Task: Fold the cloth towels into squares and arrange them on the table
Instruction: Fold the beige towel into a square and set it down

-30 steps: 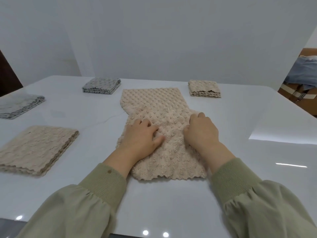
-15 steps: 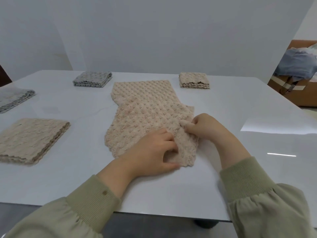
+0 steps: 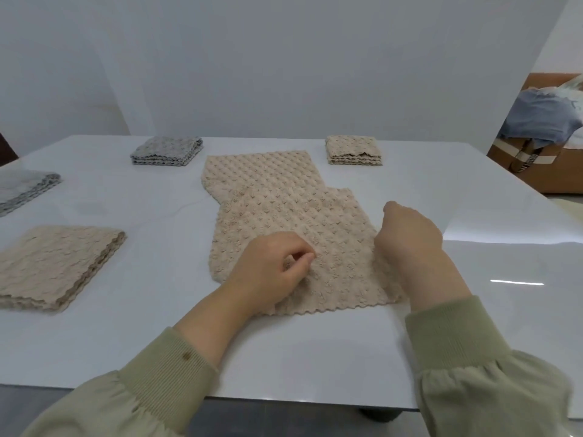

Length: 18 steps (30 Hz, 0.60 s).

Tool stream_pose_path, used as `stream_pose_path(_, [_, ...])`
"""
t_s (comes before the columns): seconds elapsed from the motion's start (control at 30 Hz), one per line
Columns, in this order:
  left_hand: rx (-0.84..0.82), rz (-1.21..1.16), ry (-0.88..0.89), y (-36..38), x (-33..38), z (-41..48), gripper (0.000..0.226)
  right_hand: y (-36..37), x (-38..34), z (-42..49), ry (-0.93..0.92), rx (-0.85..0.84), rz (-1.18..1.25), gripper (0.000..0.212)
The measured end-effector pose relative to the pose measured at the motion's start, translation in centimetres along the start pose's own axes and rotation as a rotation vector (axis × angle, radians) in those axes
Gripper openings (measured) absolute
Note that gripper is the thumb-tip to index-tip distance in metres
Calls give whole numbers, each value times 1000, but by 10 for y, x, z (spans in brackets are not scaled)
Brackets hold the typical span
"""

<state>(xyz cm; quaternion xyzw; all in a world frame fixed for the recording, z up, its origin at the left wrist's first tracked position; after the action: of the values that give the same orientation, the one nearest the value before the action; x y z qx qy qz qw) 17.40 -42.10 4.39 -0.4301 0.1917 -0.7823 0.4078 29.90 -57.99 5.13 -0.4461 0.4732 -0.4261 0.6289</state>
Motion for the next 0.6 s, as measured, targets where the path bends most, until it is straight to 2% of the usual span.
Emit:
stream_pose_path(0.07, [66, 67, -76, -9, -10, 3, 16, -4, -19, -2, -120, 133, -76, 41])
stream_pose_path(0.13, [128, 171, -179, -17, -25, 4, 18, 0, -49, -6, -260, 178, 0, 43])
stream_pose_path(0.23, [212, 374, -336, -39, -57, 5, 21, 32, -94, -17, -441, 45, 49, 45])
stream_pose_path(0.33, [312, 447, -483, -63, -94, 4, 22, 62, -114, -20, -472, -107, 19, 58])
stream_pose_path(0.5, [277, 236, -704, -61, -143, 10, 24, 77, -123, -9, -451, -183, -34, 67])
stream_pose_path(0.6, [331, -112, -739, -55, -149, 17, 26, 82, -120, -7, -449, -185, -30, 68])
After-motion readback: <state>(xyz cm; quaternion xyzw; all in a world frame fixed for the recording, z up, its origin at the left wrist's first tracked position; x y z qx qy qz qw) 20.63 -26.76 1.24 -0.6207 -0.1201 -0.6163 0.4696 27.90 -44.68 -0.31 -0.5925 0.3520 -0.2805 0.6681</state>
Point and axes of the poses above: each hand's wrist, its own z-axis towards the middle knuckle, its own y-axis out of the palm, x = y × z, the point moved 7 cm from there along z, towards the middle knuckle, and after that the axes turned 6 degrees about x, right-handed, at the moved point
